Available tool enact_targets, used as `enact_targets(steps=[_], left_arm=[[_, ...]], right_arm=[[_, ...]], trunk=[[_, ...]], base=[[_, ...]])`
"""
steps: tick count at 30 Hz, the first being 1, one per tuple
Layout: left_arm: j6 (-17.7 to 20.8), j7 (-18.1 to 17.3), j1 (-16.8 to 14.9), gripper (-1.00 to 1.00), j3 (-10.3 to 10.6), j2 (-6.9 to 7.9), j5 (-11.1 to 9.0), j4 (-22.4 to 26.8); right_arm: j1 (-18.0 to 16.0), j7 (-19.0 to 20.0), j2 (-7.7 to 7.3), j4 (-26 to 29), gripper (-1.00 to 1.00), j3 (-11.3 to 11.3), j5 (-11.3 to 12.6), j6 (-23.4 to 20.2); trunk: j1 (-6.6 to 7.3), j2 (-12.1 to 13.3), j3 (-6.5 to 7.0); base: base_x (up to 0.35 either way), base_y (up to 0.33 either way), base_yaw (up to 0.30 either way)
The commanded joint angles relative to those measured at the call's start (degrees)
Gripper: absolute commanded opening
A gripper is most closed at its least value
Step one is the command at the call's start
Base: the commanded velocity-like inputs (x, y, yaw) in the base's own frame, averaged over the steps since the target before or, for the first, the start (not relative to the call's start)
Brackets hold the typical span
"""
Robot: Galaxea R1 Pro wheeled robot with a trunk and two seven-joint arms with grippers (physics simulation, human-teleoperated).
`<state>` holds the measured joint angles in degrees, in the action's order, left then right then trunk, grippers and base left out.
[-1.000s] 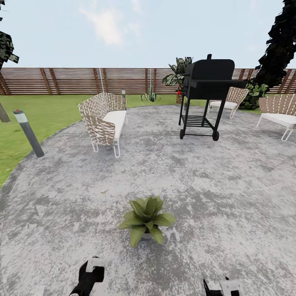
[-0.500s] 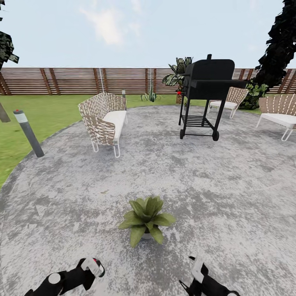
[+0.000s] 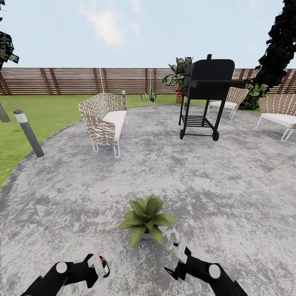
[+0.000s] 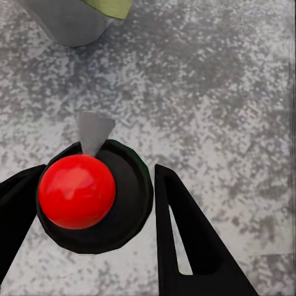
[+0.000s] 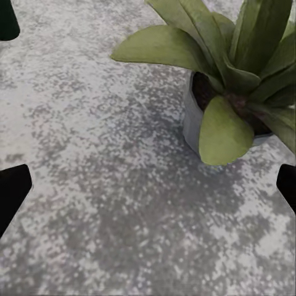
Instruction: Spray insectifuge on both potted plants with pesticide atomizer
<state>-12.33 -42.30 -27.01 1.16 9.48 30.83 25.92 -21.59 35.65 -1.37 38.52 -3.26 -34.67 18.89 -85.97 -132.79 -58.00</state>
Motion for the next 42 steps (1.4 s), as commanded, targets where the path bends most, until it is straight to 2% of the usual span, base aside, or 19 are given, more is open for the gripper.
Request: enact_targets(steps=[1, 8, 15, 19, 20, 23, 28, 32, 33, 35, 37, 42], left_arm=[[-0.23, -0.34, 0.0, -1.0, 0.44, 0.02, 0.68, 0.4], [-0.06, -2.57, 0.02, -1.0, 1.81, -0.15, 2.97, 2.62], [1.04, -4.79, -1.28, -1.0, 1.9, -2.4, 4.93, 4.88], [1.28, -6.07, -1.55, -1.0, 1.91, -3.71, 6.08, 6.17], [1.29, -11.1, -1.57, -1.0, 1.91, -4.4, 19.97, 8.43], [1.41, -13.99, -1.64, -1.0, 1.91, -5.41, 21.51, 8.52], [1.35, -14.58, -1.65, -1.0, 1.97, -6.82, 22.14, 8.53], [1.47, -14.64, -1.75, -1.0, 2.37, -8.58, 24.01, 8.61], [1.53, -14.65, -1.82, -1.0, 2.42, -9.05, 24.42, 8.61], [1.64, -14.65, -2.17, -1.0, 2.43, -9.46, 24.64, 8.62], [4.68, -14.2, -3.86, -1.0, 2.44, -11.0, 24.54, 8.53], [6.1, -14.13, -4.74, -1.0, 2.4, -12.25, 24.64, 8.53]], right_arm=[[-0.06, -0.07, 0.31, 0.08, 1.0, -0.08, -0.63, 0.37], [-1.71, 2.11, 2.58, 0.44, 1.0, -0.57, -0.66, 0.12], [-3.97, 4.36, 4.85, 0.35, 1.0, -0.61, -0.75, -0.01], [-5.27, 5.64, 4.89, 0.33, 1.0, -0.61, -0.79, -0.07], [-6.22, 13.96, 4.87, 0.33, 1.0, -0.61, -0.8, -0.07], [-6.26, 14.0, 4.74, 0.33, 1.0, -0.61, -0.77, -0.08], [-6.27, 14.05, 4.71, 0.36, 1.0, -0.61, -0.7, -0.08], [-6.27, 14.05, 4.71, 0.41, 1.0, -0.61, -0.67, -0.08], [-6.27, 14.03, 4.71, 0.41, -1.0, -0.61, -0.67, -0.08], [-6.27, 14.02, 4.71, 0.42, -1.0, -0.61, -0.65, -0.08], [-6.27, 14.05, 4.86, 0.42, -1.0, -0.65, -0.58, -0.03], [-6.27, 14.09, 4.96, 0.42, -1.0, -0.69, -0.5, 0.0]], trunk=[[0.01, -0.02, -0.05], [0.01, -0.02, -0.05], [0.01, -0.02, -0.05], [0.01, -0.02, -0.05], [0.01, -0.02, -0.05], [0.01, -0.02, -0.05], [0.01, -0.02, -0.05], [0.01, -0.02, -0.05], [0.01, -0.02, -0.05], [0.01, -0.02, -0.05], [0.01, -0.02, -0.05], [0.01, -0.02, -0.05]], base=[[0.0, 0.0, 0.0], [0.0, 0.0, 0.0], [0.0, 0.0, 0.0], [0.0, 0.0, 0.0], [0.0, 0.0, 0.0], [0.0, 0.0, 0.0], [0.0, 0.0, 0.0], [0.0, 0.0, 0.0], [0.0, 0.0, 0.0], [0.0, 0.0, 0.0], [0.0, 0.0, 0.0], [0.0, 0.0, 0.0]])
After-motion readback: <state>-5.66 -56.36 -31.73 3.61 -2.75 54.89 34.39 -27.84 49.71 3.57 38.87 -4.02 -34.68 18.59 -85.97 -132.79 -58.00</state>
